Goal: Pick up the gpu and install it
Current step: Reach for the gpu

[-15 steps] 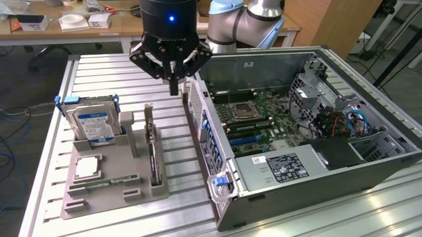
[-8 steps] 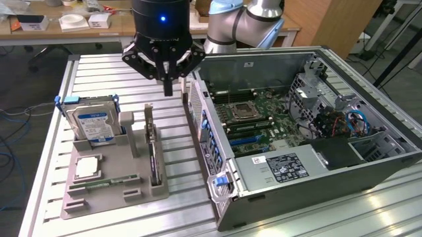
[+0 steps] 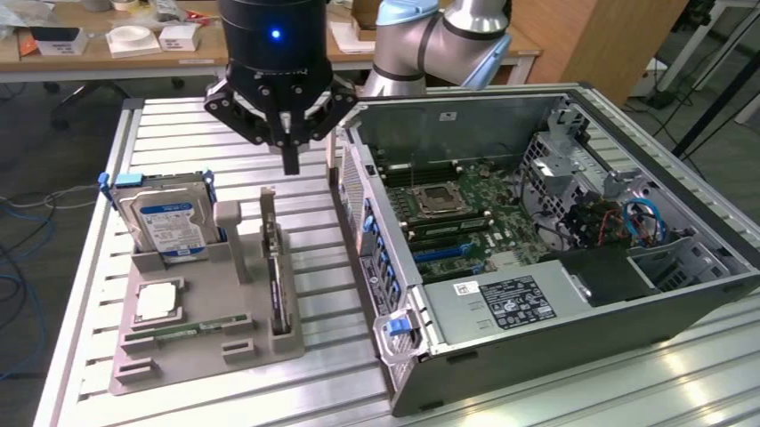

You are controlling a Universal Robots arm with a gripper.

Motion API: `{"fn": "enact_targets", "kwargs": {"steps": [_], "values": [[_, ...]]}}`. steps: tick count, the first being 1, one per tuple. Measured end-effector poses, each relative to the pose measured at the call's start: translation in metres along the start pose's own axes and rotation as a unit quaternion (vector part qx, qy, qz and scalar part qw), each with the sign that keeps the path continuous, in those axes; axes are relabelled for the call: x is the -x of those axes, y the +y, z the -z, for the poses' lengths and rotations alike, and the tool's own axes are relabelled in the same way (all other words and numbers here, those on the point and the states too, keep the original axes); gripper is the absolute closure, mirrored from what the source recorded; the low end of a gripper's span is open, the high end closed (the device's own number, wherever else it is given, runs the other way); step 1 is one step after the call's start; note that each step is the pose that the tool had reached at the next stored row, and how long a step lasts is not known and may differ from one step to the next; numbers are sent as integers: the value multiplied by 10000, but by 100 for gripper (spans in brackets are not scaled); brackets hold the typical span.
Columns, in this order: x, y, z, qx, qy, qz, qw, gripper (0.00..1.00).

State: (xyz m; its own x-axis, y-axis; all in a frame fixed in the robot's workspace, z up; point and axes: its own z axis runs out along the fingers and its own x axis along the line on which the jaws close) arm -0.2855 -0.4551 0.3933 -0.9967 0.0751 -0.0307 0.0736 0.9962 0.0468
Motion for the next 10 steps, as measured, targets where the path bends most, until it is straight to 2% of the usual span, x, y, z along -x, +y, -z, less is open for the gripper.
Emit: {"fn": "enact_targets", "kwargs": {"steps": [10], "values": [[-145,-19,5,0,0,-1,10000,89]]}}
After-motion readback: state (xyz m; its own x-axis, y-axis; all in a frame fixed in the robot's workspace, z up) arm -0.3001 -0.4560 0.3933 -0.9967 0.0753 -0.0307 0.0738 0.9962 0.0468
